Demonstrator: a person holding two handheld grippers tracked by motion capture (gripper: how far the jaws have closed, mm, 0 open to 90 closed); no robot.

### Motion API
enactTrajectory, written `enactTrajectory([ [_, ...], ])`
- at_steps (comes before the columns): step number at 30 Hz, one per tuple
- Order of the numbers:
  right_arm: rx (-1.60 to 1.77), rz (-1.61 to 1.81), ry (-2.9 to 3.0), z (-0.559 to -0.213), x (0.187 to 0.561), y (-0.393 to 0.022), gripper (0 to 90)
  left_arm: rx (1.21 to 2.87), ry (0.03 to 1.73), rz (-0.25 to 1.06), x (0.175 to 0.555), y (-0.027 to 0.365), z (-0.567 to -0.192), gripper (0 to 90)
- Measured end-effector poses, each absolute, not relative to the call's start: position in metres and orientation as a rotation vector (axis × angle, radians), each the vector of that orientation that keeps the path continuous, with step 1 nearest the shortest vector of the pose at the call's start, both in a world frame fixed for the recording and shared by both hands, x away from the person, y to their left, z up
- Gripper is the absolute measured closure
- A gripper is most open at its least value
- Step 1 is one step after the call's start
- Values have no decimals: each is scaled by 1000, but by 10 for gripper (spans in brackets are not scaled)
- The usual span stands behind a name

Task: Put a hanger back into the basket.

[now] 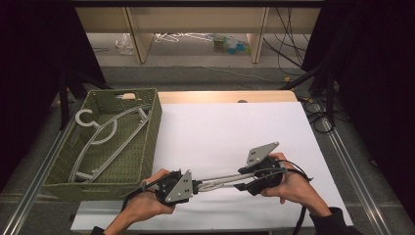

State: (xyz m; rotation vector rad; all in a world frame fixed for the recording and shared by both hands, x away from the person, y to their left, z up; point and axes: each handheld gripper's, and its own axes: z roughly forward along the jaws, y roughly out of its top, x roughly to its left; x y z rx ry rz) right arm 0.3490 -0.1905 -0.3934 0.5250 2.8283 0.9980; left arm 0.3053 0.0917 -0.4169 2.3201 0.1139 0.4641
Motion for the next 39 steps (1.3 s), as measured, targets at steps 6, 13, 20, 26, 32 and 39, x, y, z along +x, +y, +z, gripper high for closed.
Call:
enactTrajectory([
  [6, 607, 1083, 2693, -385, 349, -190, 369, 2323, 259, 402, 310, 90, -412, 791],
  [13, 662, 1234, 2543, -372, 349, -194, 330, 2266, 409, 335, 319, 100, -401, 792],
  [20, 668, 1285, 2475, -364, 345, -194, 300, 2259, 524, 301, 326, 110, -402, 793],
  [26, 694, 1306, 2473, -366, 341, -194, 290, 2201, 603, 238, 329, 120, -396, 793],
  [32, 709, 1315, 2492, -381, 331, -195, 288, 2124, 656, 204, 329, 130, -386, 793],
  [39, 710, 1316, 2517, -392, 325, -199, 285, 2049, 667, 179, 326, 138, -366, 793],
])
